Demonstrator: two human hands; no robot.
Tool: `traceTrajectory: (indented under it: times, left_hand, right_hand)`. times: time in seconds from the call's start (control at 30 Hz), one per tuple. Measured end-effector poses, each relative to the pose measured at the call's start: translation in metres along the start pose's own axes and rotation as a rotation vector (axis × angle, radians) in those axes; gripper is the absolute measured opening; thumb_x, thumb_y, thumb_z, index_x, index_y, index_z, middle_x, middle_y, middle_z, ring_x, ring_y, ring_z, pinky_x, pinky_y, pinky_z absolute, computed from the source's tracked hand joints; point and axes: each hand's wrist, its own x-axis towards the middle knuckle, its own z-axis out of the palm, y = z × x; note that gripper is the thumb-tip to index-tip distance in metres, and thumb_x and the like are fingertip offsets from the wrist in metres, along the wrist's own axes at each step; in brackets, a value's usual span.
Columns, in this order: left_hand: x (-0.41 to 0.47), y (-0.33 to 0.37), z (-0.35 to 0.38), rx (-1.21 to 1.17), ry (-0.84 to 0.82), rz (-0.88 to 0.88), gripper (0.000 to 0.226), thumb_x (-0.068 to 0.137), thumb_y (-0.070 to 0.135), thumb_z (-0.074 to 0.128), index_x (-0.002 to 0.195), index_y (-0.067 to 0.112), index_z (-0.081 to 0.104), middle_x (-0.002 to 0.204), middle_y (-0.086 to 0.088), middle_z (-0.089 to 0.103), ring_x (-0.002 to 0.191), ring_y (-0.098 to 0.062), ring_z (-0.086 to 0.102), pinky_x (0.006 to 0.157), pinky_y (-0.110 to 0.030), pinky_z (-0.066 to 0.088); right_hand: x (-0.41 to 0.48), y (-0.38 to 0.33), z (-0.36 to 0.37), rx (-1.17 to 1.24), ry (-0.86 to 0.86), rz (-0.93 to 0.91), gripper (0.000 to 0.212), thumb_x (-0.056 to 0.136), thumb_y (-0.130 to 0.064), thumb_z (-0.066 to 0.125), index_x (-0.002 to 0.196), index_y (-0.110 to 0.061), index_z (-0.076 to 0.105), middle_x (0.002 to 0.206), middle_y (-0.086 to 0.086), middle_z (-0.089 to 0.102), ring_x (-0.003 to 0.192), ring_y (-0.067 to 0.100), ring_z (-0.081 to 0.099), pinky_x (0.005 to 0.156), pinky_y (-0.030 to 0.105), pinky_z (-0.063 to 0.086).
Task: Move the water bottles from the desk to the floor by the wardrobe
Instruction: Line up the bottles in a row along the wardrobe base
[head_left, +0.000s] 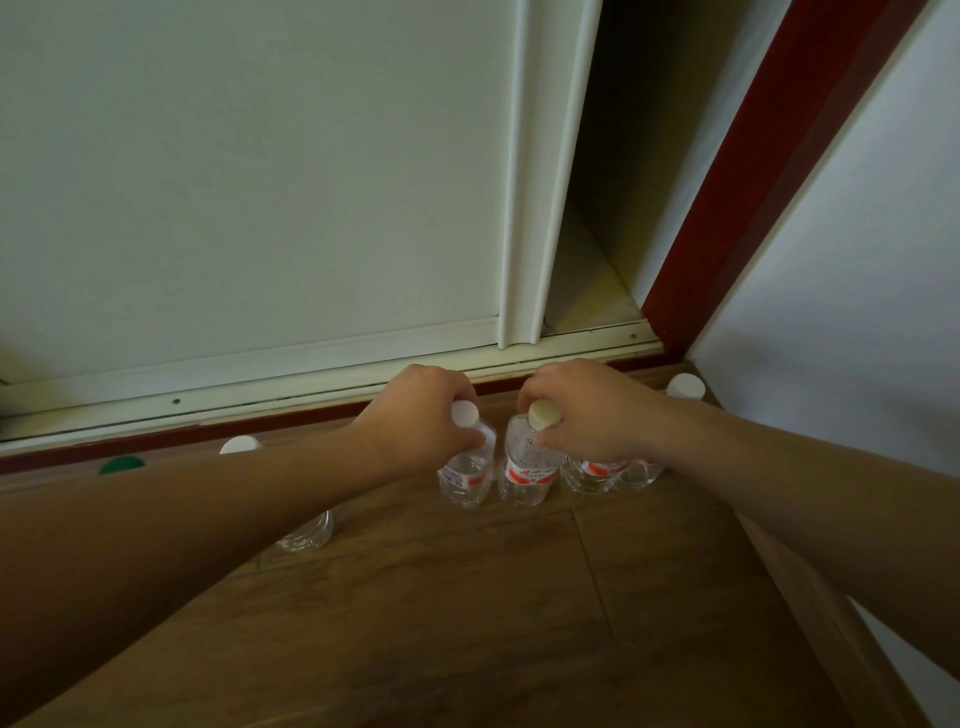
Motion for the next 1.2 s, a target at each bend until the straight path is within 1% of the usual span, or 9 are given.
traceTrajectory:
  times: [0.1, 0.2, 0.33, 0.57, 0.73, 0.9, 1.0, 1.07, 1.2]
  left_hand:
    - [-0.001, 0.004, -0.001, 0.006, 0.002, 0.020, 0.027, 0.079, 0.032, 0.079, 0.104, 0.026, 0.070, 0.096, 0.011, 0.066, 0.087, -0.006, 0.059, 0.076, -0.024, 0.051]
    - [0.000, 0.009, -0.001, 0.011, -0.012, 0.040, 0.026, 0.080, 0.026, 0.078, 0.105, 0.026, 0.071, 0.096, 0.013, 0.065, 0.087, -0.006, 0.058, 0.075, -0.022, 0.048]
    - [0.001, 0.014, 0.002, -0.001, -0.034, 0.055, 0.029, 0.080, 0.021, 0.076, 0.108, 0.027, 0.070, 0.101, 0.011, 0.067, 0.090, -0.007, 0.059, 0.079, -0.024, 0.051]
    - [0.000, 0.019, 0.007, -0.002, -0.067, 0.101, 0.030, 0.081, 0.017, 0.074, 0.108, 0.026, 0.071, 0.102, 0.012, 0.067, 0.090, -0.005, 0.059, 0.075, -0.019, 0.045]
    - [0.002, 0.023, 0.007, -0.009, -0.060, 0.116, 0.031, 0.080, 0.019, 0.076, 0.110, 0.026, 0.070, 0.102, 0.011, 0.067, 0.089, -0.005, 0.058, 0.078, -0.022, 0.048]
    - [0.003, 0.025, 0.009, -0.013, -0.061, 0.138, 0.025, 0.080, 0.021, 0.077, 0.104, 0.026, 0.071, 0.096, 0.012, 0.067, 0.084, -0.002, 0.058, 0.071, -0.016, 0.046]
    - [0.002, 0.026, 0.009, -0.017, -0.060, 0.140, 0.025, 0.079, 0.022, 0.077, 0.104, 0.025, 0.072, 0.096, 0.011, 0.068, 0.085, -0.004, 0.060, 0.074, -0.022, 0.051]
    - [0.001, 0.027, 0.008, -0.016, -0.061, 0.144, 0.025, 0.079, 0.022, 0.076, 0.104, 0.025, 0.072, 0.096, 0.011, 0.068, 0.085, -0.004, 0.059, 0.075, -0.023, 0.051]
    - [0.001, 0.026, 0.009, 0.000, -0.066, 0.153, 0.025, 0.080, 0.021, 0.075, 0.104, 0.025, 0.072, 0.096, 0.012, 0.068, 0.083, -0.001, 0.058, 0.069, -0.014, 0.046]
  right_hand:
    - [-0.001, 0.001, -0.001, -0.001, 0.004, 0.002, 0.033, 0.083, -0.026, 0.070, 0.115, -0.030, 0.063, 0.110, -0.013, 0.060, 0.100, 0.010, 0.055, 0.086, 0.033, 0.051]
    - [-0.003, 0.001, -0.003, -0.012, 0.005, -0.003, 0.032, 0.082, -0.026, 0.070, 0.113, -0.030, 0.064, 0.108, -0.012, 0.061, 0.098, 0.011, 0.056, 0.085, 0.034, 0.052]
    - [-0.006, 0.002, -0.005, -0.027, 0.003, -0.010, 0.031, 0.083, -0.026, 0.070, 0.113, -0.030, 0.064, 0.108, -0.010, 0.062, 0.096, 0.012, 0.056, 0.083, 0.035, 0.052]
    - [-0.009, 0.010, -0.002, -0.029, -0.007, -0.004, 0.030, 0.081, -0.027, 0.071, 0.110, -0.032, 0.064, 0.107, -0.011, 0.061, 0.095, 0.012, 0.056, 0.082, 0.036, 0.053]
    - [-0.010, 0.012, -0.002, -0.031, -0.006, -0.011, 0.028, 0.081, -0.026, 0.070, 0.108, -0.032, 0.064, 0.105, -0.011, 0.061, 0.095, 0.011, 0.057, 0.081, 0.035, 0.053]
    - [-0.012, 0.014, -0.003, -0.033, -0.010, 0.000, 0.030, 0.082, -0.025, 0.069, 0.111, -0.030, 0.065, 0.109, -0.008, 0.062, 0.098, 0.014, 0.056, 0.084, 0.038, 0.052]
    - [-0.013, 0.016, -0.003, -0.034, -0.019, -0.001, 0.032, 0.082, -0.024, 0.069, 0.112, -0.029, 0.064, 0.110, -0.008, 0.062, 0.100, 0.015, 0.056, 0.085, 0.039, 0.052]
    - [-0.013, 0.016, -0.004, -0.033, -0.019, 0.000, 0.031, 0.082, -0.024, 0.070, 0.112, -0.029, 0.064, 0.111, -0.008, 0.062, 0.101, 0.014, 0.056, 0.086, 0.039, 0.051]
    - [-0.014, 0.016, -0.003, -0.035, -0.020, -0.003, 0.033, 0.083, -0.022, 0.069, 0.114, -0.028, 0.064, 0.113, -0.008, 0.061, 0.102, 0.014, 0.055, 0.087, 0.038, 0.051]
